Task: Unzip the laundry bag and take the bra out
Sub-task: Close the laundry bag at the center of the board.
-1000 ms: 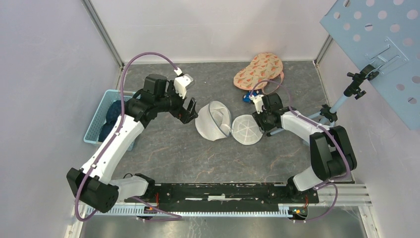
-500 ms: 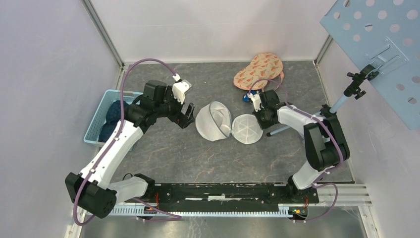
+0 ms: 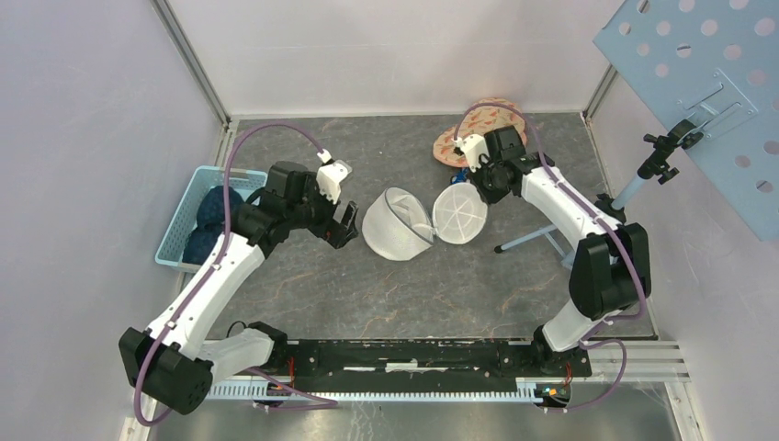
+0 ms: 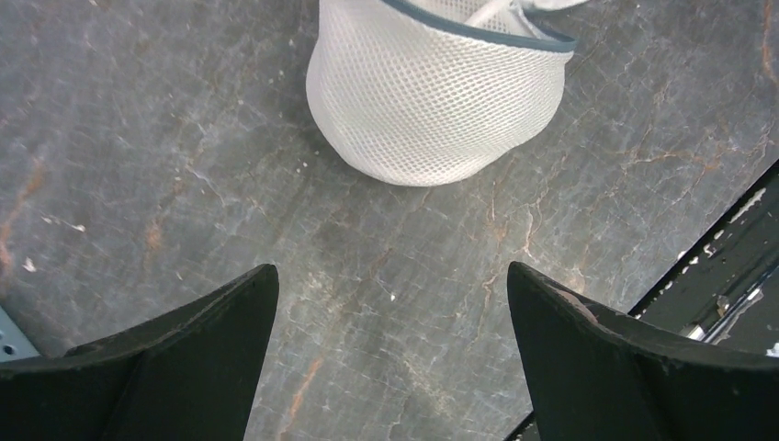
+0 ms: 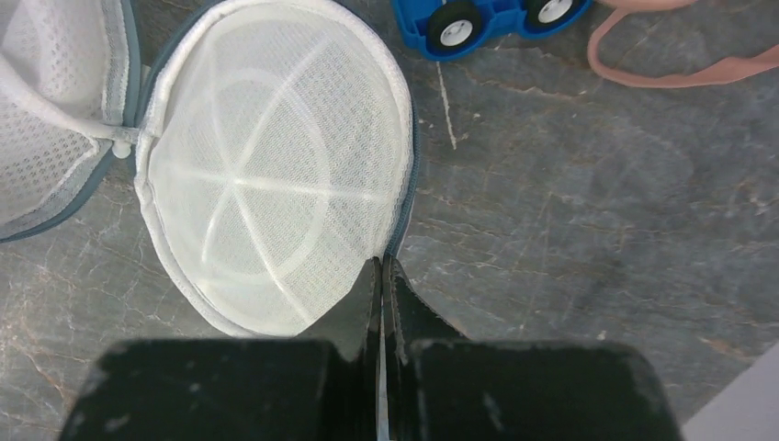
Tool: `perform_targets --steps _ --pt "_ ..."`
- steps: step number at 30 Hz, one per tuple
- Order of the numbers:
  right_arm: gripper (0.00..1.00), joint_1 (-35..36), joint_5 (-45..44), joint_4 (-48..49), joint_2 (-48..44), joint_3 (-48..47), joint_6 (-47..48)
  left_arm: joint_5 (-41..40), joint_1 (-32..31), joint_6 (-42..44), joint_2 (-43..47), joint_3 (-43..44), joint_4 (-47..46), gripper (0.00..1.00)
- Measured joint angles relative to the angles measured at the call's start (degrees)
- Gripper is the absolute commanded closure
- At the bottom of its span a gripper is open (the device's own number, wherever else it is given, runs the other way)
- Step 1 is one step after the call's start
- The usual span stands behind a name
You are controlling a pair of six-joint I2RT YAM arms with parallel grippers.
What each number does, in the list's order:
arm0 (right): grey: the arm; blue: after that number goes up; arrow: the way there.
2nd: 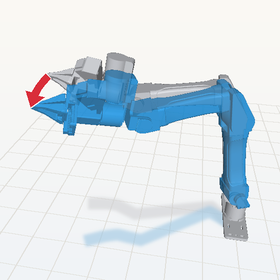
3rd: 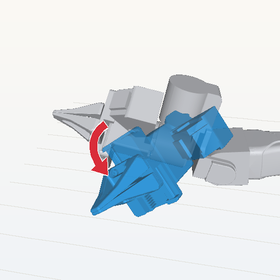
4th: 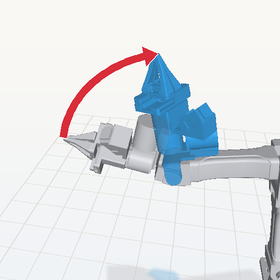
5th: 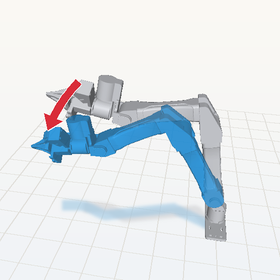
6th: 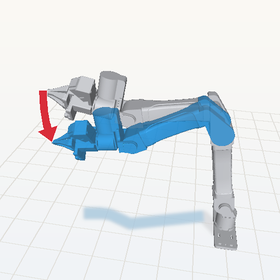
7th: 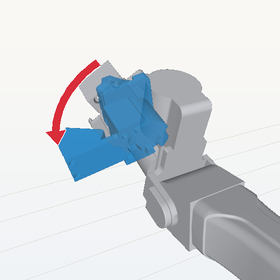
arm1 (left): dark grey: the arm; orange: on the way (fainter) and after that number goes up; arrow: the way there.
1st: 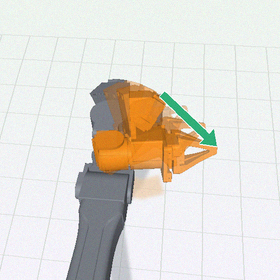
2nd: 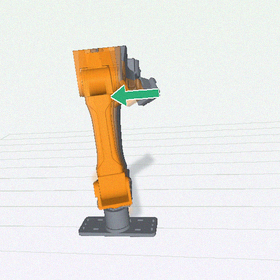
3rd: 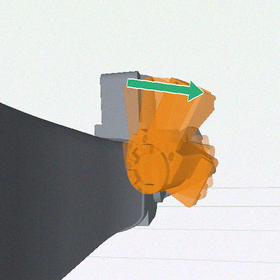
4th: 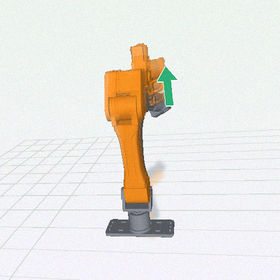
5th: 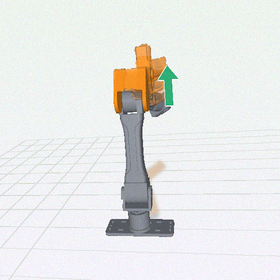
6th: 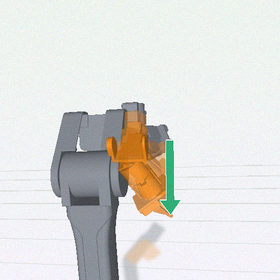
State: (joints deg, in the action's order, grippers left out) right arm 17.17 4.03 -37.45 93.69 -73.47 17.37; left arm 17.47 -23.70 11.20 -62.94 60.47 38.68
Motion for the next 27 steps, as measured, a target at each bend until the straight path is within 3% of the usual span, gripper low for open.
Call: perform_targets --steps 7,13,19,24,27 --pt "1.0 0.33 1.07 -4.17 -0.68 -5.77 3.93 1.38 1.81 -7.1 0.11 -6.84 -4.7 0.02" --pt "1.0 2.89 2.82 -4.17 -2.21 -9.22 5.66 7.17 7.58 -17.86 0.07 -17.27 -12.68 0.19" --pt "1.0 8.24 2.38 -3.96 -2.32 -11.65 6.67 11.32 10.51 -24.98 -4.59 -20.02 -21.0 0.4" --pt "1.0 12.63 1.46 -3.78 -1.31 -15.21 7.1 13.31 10.62 -28.96 -7.72 -23.37 -28.94 0.51" --pt "1.0 14.88 1.27 -3.17 -0.7 -15.98 7.17 14.38 10.62 -29.81 -10.43 -24.37 -31.78 0.51"
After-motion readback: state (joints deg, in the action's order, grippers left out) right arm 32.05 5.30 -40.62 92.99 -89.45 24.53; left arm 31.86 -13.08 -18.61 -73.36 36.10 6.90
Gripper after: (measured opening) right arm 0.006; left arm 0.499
